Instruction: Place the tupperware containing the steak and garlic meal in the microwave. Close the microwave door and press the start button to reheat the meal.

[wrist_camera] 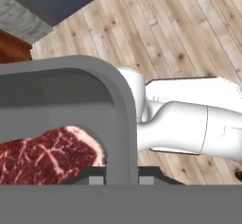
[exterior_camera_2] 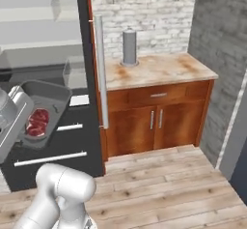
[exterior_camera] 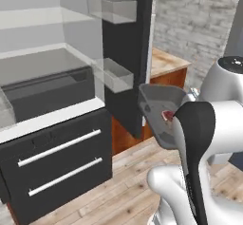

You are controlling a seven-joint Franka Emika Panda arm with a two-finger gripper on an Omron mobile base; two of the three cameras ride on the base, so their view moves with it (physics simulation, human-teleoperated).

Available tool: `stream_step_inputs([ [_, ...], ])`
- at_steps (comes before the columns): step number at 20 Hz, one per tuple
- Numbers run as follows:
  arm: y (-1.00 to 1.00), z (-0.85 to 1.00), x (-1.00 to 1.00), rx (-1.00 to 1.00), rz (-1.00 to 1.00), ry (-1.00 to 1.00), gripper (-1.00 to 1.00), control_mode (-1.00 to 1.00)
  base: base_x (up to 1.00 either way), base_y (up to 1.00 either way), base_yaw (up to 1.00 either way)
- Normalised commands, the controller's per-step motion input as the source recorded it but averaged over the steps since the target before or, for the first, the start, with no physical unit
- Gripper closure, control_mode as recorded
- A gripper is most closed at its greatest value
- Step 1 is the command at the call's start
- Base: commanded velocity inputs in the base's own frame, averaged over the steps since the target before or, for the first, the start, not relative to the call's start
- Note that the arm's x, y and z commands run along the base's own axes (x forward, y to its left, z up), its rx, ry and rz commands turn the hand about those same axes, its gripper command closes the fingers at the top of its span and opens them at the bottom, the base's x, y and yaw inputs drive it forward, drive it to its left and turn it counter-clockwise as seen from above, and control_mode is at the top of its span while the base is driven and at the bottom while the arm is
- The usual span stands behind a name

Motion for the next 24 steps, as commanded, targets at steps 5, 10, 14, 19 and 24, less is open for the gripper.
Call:
stream_step_inputs([
  [5, 0.00, 0.00, 0.00, 0.00, 0.00, 0.00, 1.00, 1.00, -0.07, 0.00, -0.77],
  [10, 0.00, 0.00, 0.00, 0.00, 0.00, 0.00, 1.00, 1.00, -0.05, 0.00, -0.84],
  [14, 0.00, 0.00, 0.00, 0.00, 0.00, 0.00, 1.00, 1.00, 0.00, 0.00, -0.87],
  [19, 0.00, 0.00, 0.00, 0.00, 0.00, 0.00, 1.00, 1.00, 0.00, 0.00, -0.88],
  [24, 0.00, 0.00, 0.00, 0.00, 0.00, 0.00, 1.00, 1.00, 0.00, 0.01, -0.87],
])
